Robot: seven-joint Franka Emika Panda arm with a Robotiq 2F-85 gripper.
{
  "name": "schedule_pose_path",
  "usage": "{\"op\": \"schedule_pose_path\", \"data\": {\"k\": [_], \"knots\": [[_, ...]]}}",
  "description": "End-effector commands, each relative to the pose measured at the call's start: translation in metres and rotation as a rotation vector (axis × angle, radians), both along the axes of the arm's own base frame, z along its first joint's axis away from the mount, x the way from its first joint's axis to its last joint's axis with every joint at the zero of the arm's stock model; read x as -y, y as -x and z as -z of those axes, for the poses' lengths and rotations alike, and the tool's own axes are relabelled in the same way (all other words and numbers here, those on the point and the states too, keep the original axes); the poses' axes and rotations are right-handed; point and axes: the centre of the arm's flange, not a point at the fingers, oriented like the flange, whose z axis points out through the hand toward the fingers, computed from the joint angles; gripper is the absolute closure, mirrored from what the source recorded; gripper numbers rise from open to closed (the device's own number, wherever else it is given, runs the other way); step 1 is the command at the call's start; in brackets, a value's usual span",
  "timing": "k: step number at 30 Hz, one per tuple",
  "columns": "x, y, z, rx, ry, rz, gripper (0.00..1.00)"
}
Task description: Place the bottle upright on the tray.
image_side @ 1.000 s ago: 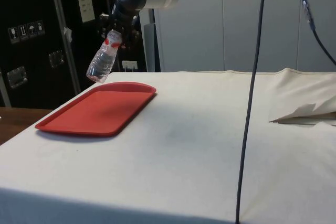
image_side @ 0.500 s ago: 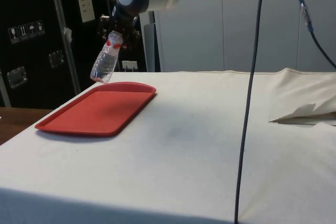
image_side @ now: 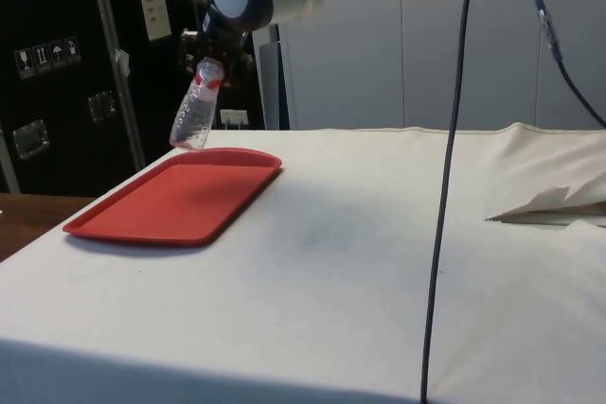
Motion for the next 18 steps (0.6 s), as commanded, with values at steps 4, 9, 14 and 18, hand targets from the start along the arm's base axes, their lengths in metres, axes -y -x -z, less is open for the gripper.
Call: {"op": "schedule_pose_path", "data": {"k": [4, 9, 14, 18], "knots": [[0.009, -0.001, 0.003, -0.021, 0.036, 0.013, 1.00], [0.011, -0.003, 0.003, -0.030, 0.056, 0.000, 1.00], [0.014, -0.004, 0.004, -0.043, 0.076, -0.012, 1.00], [0.015, -0.006, 0.004, -0.052, 0.091, -0.021, 1.00]]}}
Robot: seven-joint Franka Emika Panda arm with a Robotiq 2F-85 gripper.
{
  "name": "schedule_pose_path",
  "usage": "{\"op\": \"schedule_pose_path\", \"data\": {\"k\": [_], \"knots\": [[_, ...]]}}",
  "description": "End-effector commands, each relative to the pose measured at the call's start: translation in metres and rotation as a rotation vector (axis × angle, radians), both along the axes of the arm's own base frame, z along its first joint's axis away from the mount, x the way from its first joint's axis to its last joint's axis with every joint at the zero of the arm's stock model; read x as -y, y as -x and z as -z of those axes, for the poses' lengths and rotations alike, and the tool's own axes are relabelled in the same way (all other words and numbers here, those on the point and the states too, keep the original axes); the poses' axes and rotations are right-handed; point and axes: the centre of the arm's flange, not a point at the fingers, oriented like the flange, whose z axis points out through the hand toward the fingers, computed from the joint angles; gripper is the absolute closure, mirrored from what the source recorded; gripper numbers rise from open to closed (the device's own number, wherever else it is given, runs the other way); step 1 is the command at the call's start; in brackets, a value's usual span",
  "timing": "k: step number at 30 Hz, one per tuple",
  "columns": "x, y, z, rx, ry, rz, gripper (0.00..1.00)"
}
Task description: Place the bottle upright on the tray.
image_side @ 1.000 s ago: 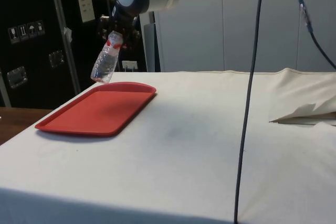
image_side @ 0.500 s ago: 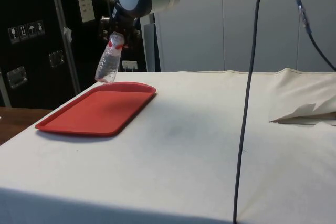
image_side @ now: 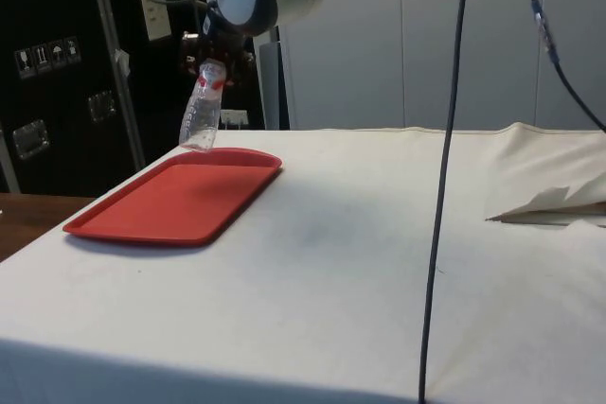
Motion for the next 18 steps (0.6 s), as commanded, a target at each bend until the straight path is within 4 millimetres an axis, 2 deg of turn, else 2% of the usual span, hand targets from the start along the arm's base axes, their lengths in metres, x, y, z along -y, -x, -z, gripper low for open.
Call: {"op": "schedule_pose_path", "data": {"k": [1, 6, 7, 8, 11, 17, 18], "knots": [[0.007, -0.001, 0.002, -0.013, 0.027, 0.019, 1.00], [0.010, -0.003, 0.002, -0.029, 0.051, 0.007, 1.00], [0.003, -0.003, 0.001, -0.016, 0.025, -0.014, 1.00], [0.010, -0.003, 0.002, -0.029, 0.051, 0.007, 1.00], [0.011, -0.005, 0.002, -0.041, 0.067, -0.003, 1.00], [-0.002, -0.008, 0.003, -0.050, 0.071, -0.051, 1.00], [0.002, -0.009, 0.002, -0.061, 0.095, -0.035, 1.00]]}}
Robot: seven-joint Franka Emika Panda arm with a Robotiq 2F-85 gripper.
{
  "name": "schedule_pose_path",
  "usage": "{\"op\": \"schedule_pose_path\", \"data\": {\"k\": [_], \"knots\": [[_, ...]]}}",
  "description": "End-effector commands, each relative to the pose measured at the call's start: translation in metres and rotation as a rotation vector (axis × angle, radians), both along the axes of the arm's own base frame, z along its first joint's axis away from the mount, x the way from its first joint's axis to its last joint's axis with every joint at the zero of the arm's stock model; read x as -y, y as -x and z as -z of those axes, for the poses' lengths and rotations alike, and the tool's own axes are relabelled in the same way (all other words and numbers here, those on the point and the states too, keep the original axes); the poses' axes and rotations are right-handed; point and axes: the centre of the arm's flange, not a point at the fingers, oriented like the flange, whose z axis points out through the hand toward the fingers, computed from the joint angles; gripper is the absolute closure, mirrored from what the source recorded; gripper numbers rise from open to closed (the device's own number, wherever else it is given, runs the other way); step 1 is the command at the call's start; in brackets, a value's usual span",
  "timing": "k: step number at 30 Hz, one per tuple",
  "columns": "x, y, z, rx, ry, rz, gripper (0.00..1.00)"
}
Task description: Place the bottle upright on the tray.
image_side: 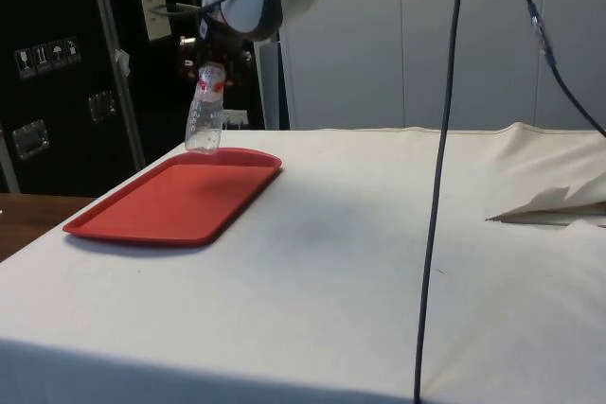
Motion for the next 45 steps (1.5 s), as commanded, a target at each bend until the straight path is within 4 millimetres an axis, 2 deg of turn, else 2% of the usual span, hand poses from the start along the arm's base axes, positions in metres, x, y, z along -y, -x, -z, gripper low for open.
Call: {"op": "schedule_pose_path", "data": {"k": [1, 9, 10, 22, 45], "knots": [[0.005, 0.000, -0.001, -0.009, 0.025, 0.016, 1.00], [0.004, -0.006, -0.002, -0.036, 0.027, 0.006, 1.00], [0.010, -0.007, -0.001, -0.044, 0.049, 0.026, 1.00], [0.017, -0.012, -0.002, -0.074, 0.073, 0.052, 1.00], [0.011, -0.016, -0.001, -0.086, 0.060, 0.076, 1.00]]}}
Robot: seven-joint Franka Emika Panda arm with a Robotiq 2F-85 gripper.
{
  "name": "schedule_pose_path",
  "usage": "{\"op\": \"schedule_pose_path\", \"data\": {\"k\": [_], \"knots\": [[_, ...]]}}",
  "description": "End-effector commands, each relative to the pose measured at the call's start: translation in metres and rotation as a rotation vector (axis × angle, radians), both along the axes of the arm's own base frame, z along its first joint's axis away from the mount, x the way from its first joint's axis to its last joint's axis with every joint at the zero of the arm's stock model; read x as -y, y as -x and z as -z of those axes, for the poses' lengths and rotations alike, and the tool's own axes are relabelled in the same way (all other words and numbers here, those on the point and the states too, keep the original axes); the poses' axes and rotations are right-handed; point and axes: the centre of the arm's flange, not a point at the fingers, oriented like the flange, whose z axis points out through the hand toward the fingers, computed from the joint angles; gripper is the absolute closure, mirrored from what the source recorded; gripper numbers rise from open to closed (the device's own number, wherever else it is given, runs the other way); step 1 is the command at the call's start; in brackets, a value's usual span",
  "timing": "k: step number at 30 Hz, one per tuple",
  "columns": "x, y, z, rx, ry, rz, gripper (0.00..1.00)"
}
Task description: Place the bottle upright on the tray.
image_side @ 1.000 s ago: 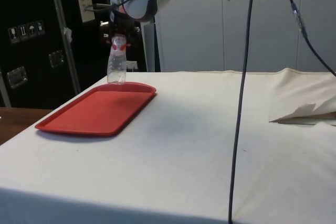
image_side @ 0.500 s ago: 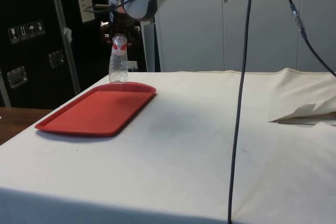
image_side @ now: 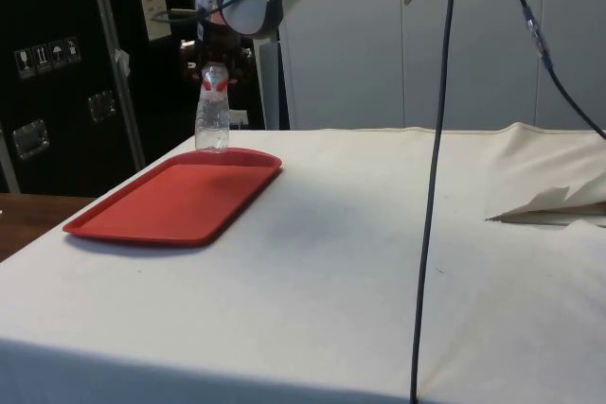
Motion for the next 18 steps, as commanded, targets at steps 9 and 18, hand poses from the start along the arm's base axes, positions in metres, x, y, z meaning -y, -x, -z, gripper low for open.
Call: {"op": "schedule_pose_path", "data": {"k": [9, 18], "knots": [[0.0029, -0.0044, 0.0001, -0.003, 0.009, 0.044, 1.00], [0.0053, -0.0081, 0.0043, -0.014, 0.006, 0.088, 1.00]]}}
